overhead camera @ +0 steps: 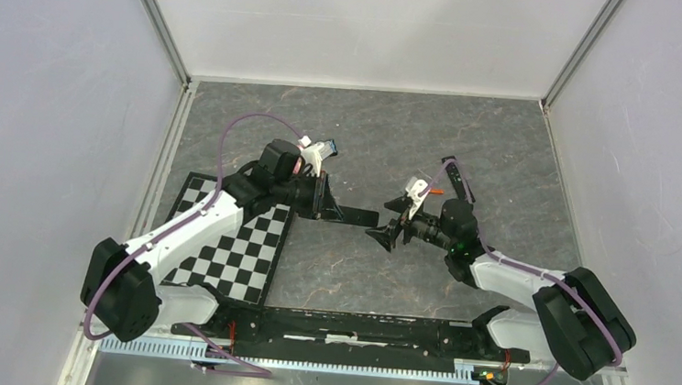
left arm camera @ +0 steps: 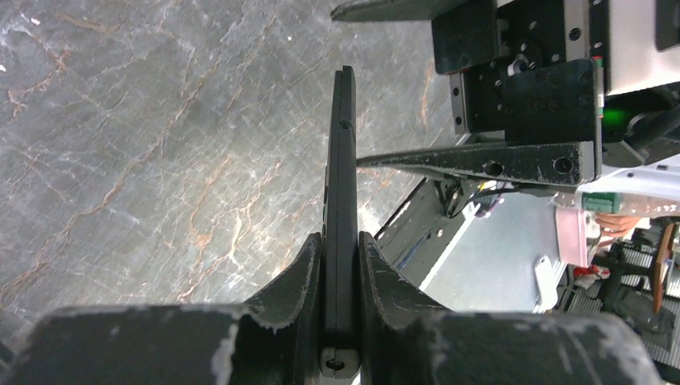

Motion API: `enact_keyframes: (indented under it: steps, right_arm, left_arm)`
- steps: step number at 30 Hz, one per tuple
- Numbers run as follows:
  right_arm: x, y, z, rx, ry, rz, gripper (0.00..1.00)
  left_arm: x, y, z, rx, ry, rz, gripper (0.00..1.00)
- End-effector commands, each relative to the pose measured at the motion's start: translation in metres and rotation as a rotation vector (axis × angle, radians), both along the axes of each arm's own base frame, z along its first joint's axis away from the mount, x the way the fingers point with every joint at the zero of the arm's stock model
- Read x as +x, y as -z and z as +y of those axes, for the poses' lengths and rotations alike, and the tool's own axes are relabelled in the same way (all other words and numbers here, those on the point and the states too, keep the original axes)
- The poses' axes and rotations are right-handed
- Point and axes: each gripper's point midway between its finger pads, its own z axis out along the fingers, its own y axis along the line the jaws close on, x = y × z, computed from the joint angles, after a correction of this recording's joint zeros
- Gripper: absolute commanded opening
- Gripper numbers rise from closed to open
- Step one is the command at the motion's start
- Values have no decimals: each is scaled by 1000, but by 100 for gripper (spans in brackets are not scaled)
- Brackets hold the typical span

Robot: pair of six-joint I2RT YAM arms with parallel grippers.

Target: Load the batteries into the remote control

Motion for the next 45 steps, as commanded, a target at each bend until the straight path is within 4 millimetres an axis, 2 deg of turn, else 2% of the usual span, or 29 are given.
enact_keyframes:
  steps: [1, 5, 9, 13, 16, 20, 23, 25, 28, 32, 38, 45]
  right_arm:
    - [11, -8, 5, -82, -48, -183, 88]
    - [12, -3, 13, -116, -68, -216, 85]
    - [4, 6, 34, -189, -148, -273, 88]
    - [6, 4, 44, -201, -143, -325, 87]
    - [8, 7, 46, -208, -148, -333, 78]
    - [7, 26, 44, -277, -178, -305, 49]
    - [7, 36, 41, -322, -190, -295, 38]
    - [8, 41, 38, -349, -184, -294, 36]
    - [12, 46, 31, -399, -166, -298, 37]
    - [13, 49, 27, -434, -165, -294, 46]
    - [8, 49, 32, -429, -205, -256, 61]
    - [12, 57, 32, -448, -191, -223, 62]
  left_arm:
    - [-3, -8, 1, 18, 78, -45, 2]
    - [-2, -4, 2, 36, 78, -37, 2]
    - [-2, 3, 0, 46, 73, 7, 2]
    - [-3, 8, 0, 62, 83, 26, 2]
    - [-3, 12, 2, 83, 86, 31, 2]
    - [-2, 14, 5, 103, 82, 28, 2]
    - [-2, 13, 5, 106, 82, 23, 2]
    - [0, 15, 7, 120, 78, 24, 2]
    - [3, 20, 12, 167, 61, 22, 2]
    - [7, 24, 14, 189, 44, 26, 2]
    - [10, 32, 15, 213, 34, 42, 2]
    - [12, 42, 15, 234, 30, 65, 2]
